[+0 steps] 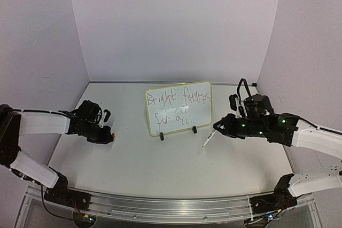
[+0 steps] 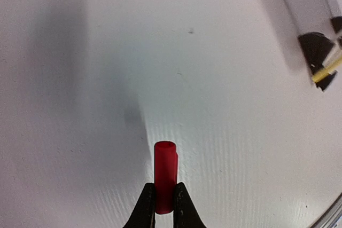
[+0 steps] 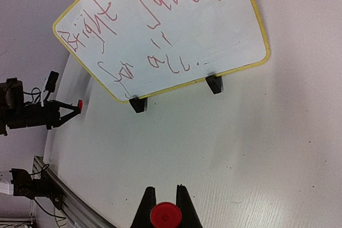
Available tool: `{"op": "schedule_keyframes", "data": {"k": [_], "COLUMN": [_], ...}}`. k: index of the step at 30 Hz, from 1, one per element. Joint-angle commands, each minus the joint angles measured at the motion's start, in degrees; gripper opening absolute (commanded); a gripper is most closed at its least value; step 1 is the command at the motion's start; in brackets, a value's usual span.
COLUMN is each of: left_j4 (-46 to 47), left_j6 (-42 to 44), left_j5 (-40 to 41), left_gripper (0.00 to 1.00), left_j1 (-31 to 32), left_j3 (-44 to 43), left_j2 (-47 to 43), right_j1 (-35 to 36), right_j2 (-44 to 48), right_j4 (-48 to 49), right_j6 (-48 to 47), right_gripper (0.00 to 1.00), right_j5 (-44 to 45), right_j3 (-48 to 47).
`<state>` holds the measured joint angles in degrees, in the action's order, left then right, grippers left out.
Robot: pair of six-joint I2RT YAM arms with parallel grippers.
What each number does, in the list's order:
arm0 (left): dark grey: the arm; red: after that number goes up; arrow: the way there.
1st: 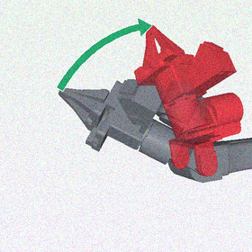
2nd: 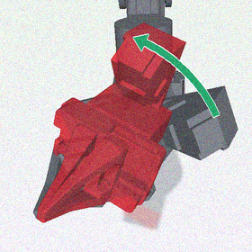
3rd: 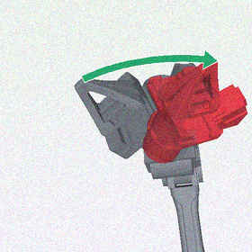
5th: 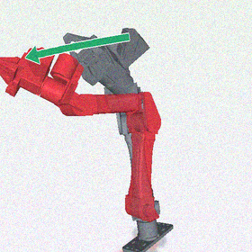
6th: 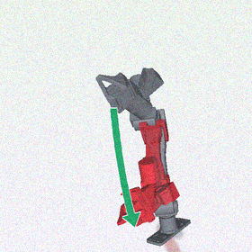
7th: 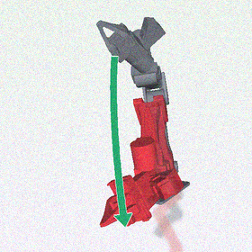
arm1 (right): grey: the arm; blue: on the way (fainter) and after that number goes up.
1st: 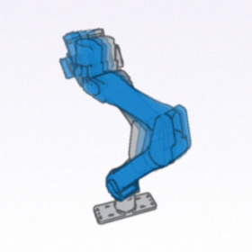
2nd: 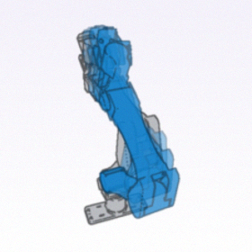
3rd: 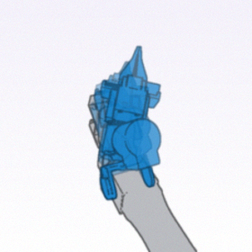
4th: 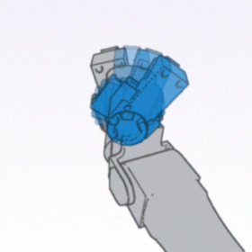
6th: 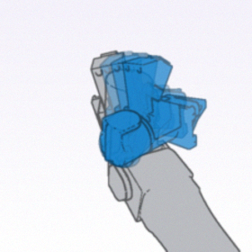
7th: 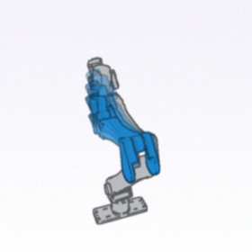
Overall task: Write a sentence on the whiteboard
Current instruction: Pick up the pen cap from the center of the board, then insert the whiteboard marker without the cap into the pen cap.
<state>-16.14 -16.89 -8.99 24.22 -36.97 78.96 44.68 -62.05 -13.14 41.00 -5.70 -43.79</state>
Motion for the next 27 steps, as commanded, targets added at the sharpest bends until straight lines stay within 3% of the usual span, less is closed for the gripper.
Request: {"op": "schedule_keyframes", "data": {"k": [1,6,12,21,27], "left_j4": [9.13,15.82,15.87,17.44,19.06], "left_j6": [1.80,-1.06,-2.73,1.58,3.80], "left_j5": [-3.04,-7.87,-12.28,-7.24,-8.53], "left_gripper": [0.00,0.00,0.00,0.00,0.00], "left_j1": [6.27,11.61,15.69,30.20,34.22], "left_j3": [6.92,13.66,12.62,1.94,-3.95], "left_j2": [-13.37,-24.38,-26.68,-16.82,-9.03], "right_j1": [0.13,0.18,0.25,1.47,1.98], "right_j2": [-3.04,-8.30,-12.29,-16.66,-17.83], "right_j4": [5.37,10.68,17.55,21.72,22.12], "right_j6": [2.37,5.26,10.48,13.81,13.93], "right_gripper": [0.00,0.00,0.00,0.00,0.00], "right_j5": [-4.55,-13.38,-21.57,-25.42,-26.53], "right_j3": [-3.58,-5.86,-8.44,-10.82,-11.57]}}
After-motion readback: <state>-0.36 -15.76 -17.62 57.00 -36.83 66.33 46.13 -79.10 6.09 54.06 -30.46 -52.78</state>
